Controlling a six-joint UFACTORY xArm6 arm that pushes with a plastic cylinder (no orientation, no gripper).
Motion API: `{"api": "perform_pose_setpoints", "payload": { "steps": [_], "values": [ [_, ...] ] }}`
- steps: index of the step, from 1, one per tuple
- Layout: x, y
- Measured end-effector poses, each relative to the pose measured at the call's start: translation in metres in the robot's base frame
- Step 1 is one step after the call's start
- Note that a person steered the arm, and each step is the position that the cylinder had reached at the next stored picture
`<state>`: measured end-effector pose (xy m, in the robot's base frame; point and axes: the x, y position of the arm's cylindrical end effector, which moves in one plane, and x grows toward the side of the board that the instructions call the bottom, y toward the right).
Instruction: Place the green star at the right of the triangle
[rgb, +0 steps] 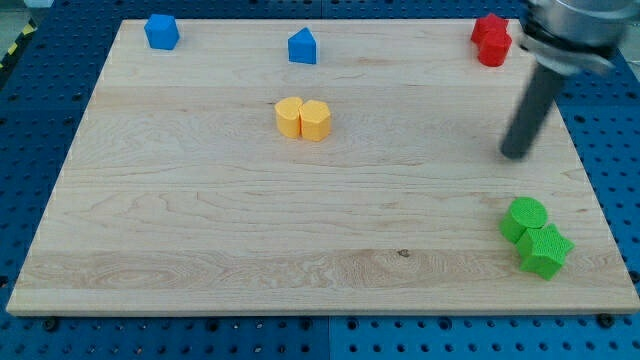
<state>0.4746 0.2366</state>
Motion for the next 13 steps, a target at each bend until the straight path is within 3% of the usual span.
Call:
{"api": "perform_pose_setpoints", "payload": {
  "steps": [1, 2, 6, 9, 11, 12, 13],
  "values": [
    [0.086, 0.046],
    [0.120, 0.052],
    [0.121, 0.005],
    [0.082, -0.095],
    [0.032, -0.110],
    [0.033, -0.110],
    [0.068, -0.110]
  ]
}}
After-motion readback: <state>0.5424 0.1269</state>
